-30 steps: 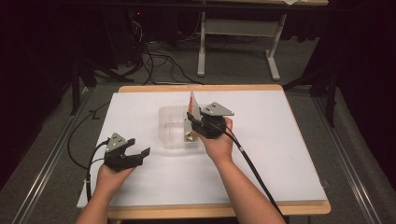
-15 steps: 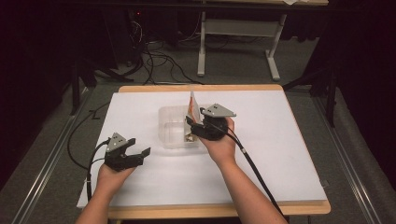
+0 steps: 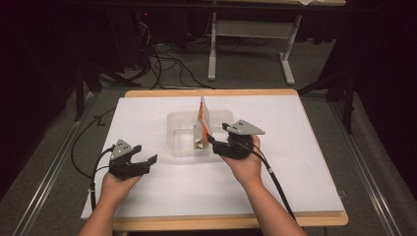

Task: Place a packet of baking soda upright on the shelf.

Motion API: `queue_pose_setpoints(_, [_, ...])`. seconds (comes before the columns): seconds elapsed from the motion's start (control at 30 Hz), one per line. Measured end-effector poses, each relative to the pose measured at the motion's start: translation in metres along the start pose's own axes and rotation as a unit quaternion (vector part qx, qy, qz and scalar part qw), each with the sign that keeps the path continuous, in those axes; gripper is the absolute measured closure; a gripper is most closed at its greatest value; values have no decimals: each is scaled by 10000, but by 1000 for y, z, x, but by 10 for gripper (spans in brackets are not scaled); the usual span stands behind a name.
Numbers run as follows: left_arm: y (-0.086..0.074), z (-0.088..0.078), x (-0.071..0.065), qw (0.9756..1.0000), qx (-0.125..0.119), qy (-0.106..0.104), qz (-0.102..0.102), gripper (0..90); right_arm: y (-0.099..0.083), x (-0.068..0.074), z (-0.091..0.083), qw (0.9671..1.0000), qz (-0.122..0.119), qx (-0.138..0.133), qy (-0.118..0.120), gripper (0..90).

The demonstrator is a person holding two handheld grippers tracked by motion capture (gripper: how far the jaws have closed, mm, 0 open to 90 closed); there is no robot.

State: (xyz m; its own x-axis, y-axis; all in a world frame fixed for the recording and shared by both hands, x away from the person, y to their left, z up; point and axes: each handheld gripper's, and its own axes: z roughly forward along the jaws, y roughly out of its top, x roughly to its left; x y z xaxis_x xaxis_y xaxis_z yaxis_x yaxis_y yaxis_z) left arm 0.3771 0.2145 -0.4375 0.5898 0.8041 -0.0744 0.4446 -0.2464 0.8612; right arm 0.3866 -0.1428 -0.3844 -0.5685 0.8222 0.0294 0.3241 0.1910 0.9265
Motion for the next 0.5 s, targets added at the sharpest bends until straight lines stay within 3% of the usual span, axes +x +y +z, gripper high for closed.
queue_pose_setpoints(0.23, [0, 1, -1, 10000, 34, 12, 6, 257, -19, -13, -32, 10000, 17, 4, -39, 303])
queue_pose_setpoints(0.27, [0, 1, -1, 10000, 45, 12, 26, 257, -26, -21, -47, 9999, 36, 2, -113, 302])
queue_pose_setpoints(0.4, [-1, 1, -2, 10000, 85, 11, 52, 257, -40, -38, -74, 9995, 74, -9, -323, 302])
queue_pose_setpoints(0.5, [-1, 2, -3, 9999, 98, 15, 51, 257, -53, -56, -99, 9980, 131, 28, -611, 297])
